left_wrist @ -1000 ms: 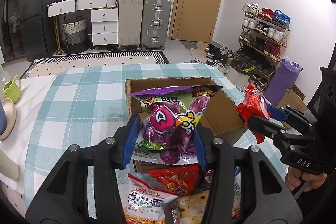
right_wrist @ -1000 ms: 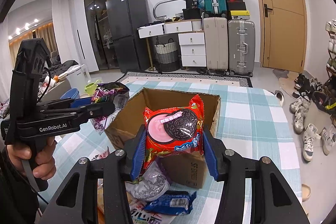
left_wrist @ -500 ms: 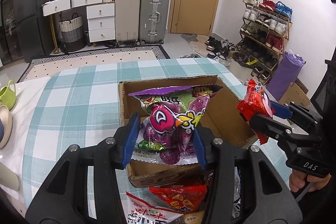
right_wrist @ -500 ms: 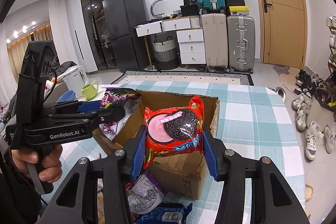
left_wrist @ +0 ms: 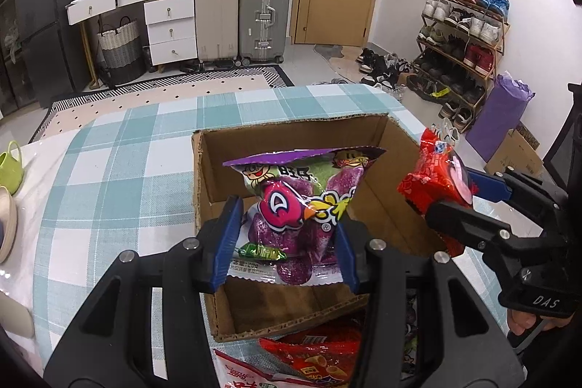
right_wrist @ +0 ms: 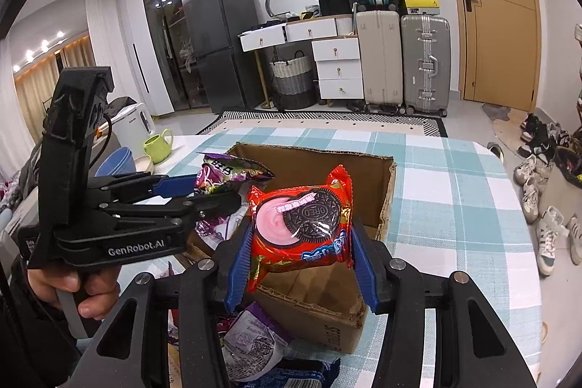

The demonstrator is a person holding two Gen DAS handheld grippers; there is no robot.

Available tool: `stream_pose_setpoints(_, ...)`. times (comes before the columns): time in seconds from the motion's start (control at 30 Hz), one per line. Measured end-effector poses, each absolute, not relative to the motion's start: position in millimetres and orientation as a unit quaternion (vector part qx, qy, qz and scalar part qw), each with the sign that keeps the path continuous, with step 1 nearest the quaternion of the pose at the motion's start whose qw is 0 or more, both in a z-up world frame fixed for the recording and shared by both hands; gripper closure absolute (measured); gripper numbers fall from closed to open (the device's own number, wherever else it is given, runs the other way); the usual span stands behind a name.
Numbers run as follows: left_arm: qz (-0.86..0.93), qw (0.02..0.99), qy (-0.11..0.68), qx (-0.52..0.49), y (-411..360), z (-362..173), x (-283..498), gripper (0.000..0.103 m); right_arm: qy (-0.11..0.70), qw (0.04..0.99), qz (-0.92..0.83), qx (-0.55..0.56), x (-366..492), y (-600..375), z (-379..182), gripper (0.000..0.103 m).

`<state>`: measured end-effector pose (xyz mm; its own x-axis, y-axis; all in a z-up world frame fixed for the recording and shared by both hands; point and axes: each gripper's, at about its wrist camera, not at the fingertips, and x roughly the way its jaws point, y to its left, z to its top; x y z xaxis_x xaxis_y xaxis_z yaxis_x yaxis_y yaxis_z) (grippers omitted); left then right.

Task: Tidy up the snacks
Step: 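Open both grippers to drop the two packets into the box, then move both grippers back toward the remaining snack pile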

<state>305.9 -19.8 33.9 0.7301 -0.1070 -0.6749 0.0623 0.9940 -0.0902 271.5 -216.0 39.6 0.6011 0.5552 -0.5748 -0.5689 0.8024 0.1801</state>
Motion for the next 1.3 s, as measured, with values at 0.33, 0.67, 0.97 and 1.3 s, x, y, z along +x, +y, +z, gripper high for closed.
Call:
stream_pose_setpoints(0.33, -0.043, 0.922, 0.383, -0.034, -18.2, 27.5, 305.9, 0.052, 0.298, 0.904, 0.306, -0.002, 262.1, -220.2, 49.7, 0.025)
stream_pose_setpoints(0.67, -0.035, 0.931, 0.361, -0.041, -4.8, 51.7, 262.1, 0.001, 0.301, 0.915, 0.27, 0.002, 238.4, -245.0, 51.4, 0.001)
stream_pose_setpoints(0.97, -0.014, 0.93, 0.363, -0.055, 11.2, 50.7, 203.6, 0.001, 0.329, 0.907, 0.263, -0.007, 200.7, -252.7, 40.8, 0.001)
stream_pose_setpoints(1.3, 0.013, 0.928, 0.366, -0.071, 24.2, 44.0, 143.0, 0.001, 0.354, 0.898, 0.26, -0.001, 165.6, -256.5, 25.0, 0.001)
